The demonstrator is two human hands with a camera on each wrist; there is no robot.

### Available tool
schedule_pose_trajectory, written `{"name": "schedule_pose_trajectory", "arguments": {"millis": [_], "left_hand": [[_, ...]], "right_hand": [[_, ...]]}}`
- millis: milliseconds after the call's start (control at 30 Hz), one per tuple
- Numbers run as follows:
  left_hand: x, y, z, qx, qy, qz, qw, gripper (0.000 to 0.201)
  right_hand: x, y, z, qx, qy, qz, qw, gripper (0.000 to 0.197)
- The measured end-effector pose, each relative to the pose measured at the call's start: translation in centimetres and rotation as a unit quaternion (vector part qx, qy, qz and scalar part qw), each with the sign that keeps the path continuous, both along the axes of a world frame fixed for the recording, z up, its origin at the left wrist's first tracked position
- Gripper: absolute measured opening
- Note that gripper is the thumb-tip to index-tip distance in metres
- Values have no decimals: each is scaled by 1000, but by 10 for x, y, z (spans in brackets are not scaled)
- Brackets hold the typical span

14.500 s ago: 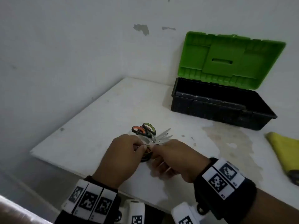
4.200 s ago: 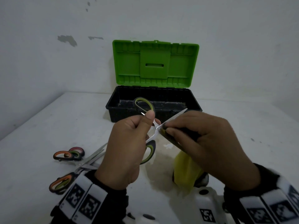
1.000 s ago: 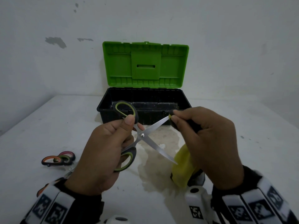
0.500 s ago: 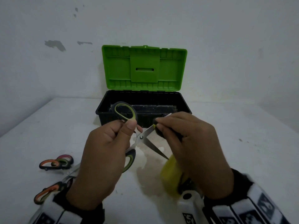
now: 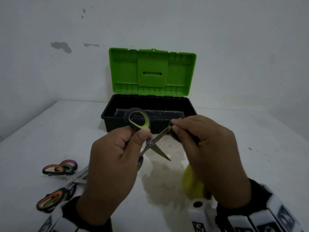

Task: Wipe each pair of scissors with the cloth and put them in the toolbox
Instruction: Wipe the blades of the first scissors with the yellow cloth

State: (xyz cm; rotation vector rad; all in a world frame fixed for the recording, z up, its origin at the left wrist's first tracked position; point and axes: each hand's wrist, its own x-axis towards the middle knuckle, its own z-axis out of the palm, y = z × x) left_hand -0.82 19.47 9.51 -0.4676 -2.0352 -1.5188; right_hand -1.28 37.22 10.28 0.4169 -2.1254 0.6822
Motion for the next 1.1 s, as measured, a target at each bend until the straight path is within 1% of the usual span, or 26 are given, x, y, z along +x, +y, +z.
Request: {"name": "schedule_pose_trajectory", "arguments": {"millis": [67,200,267,400,533,733,833,900,1000,1100], "left_hand": [[0,-1,-1,-3,8,2,1000,39],[2,-1,-1,-5,6,-1,1000,33],[0,0,-1,-3,2,2,1000,32],[-5,-1,-5,10,-12,14,1000,34],[-6,1,-7,-6,-13,27,1000,26],[-7,1,-13,-8,-5,35,999,38],[-7,-1,-13,-19,-3,36,999,37],[-5,-1,-11,-9,-20,27,999,34],[-3,-1,-4,-5,-55,15,998,31],[-3,-4,-1,-1,-79,6,997,37]], "right_hand": [[1,-2,0,8,6,13,1000,16],[-5,12,3,-28,-3,-12,1000,15],[-5,11,2,-31,2,-12,999,15],[3,-8,-7,4,7,17,1000,17],[8,-23,-16,33,17,33,999,16],[14,-32,-22,46,18,33,998,18],[14,-31,-21,62,13,41,997,21],[12,-27,-18,70,10,52,996,21],[5,-10,-11,34,1,49,998,17],[-3,4,-6,7,-3,30,1000,17]]}}
